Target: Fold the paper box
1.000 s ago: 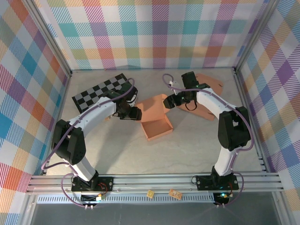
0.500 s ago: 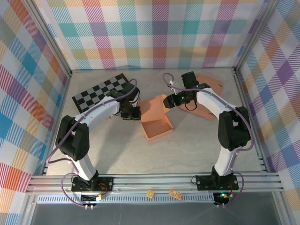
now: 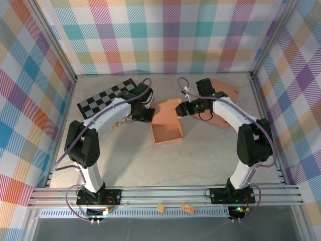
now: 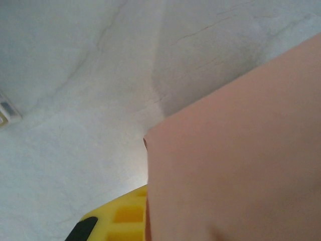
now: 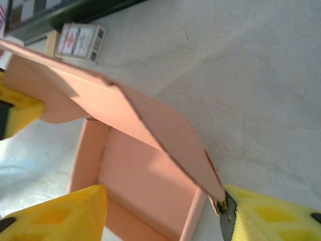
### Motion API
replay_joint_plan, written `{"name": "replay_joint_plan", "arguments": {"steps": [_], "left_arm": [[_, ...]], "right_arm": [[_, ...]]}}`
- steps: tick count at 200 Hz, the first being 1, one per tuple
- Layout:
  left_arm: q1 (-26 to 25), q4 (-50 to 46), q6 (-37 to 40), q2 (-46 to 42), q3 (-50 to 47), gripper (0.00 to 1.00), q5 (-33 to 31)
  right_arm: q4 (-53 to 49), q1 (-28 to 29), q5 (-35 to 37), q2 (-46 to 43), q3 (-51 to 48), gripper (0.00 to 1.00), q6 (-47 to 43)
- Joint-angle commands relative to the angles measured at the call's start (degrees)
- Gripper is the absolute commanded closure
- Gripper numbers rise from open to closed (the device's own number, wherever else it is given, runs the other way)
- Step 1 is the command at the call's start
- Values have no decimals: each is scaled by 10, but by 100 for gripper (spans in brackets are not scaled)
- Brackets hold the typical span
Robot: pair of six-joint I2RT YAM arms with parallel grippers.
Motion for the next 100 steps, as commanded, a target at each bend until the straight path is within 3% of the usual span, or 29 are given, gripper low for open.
{"name": "replay_joint_plan", "arguments": {"steps": [1, 57, 88, 100], "left_arm": [[-3, -29, 97, 17, 30, 100, 1], [2, 43, 185, 22, 28, 100, -50], [3, 83, 184, 23, 19, 100, -42], [2, 99, 177, 18, 7, 100, -40]], "right_arm": [[46, 3, -17, -71, -24, 38, 81], [23, -9, 98, -160, -40, 38, 279], [-50, -21, 164, -136, 3, 40, 436], [-86, -29, 158, -107, 29, 41, 499]]}}
